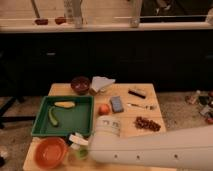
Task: Place brush in red bowl
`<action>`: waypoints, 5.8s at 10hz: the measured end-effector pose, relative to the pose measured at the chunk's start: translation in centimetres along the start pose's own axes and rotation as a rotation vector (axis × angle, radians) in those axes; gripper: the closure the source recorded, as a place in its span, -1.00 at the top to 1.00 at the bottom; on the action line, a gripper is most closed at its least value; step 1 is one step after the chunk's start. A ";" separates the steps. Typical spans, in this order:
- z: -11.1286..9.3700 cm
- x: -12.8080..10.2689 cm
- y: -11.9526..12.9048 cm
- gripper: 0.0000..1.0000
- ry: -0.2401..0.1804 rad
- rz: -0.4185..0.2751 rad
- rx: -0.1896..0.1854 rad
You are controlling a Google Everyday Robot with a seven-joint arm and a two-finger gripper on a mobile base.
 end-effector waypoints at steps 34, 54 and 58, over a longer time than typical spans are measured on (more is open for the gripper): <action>7.9 -16.8 6.4 -1.00 0.051 0.103 -0.093; 11.3 -19.0 7.2 0.53 0.047 0.094 -0.148; 11.3 -19.0 7.2 0.60 0.047 0.094 -0.148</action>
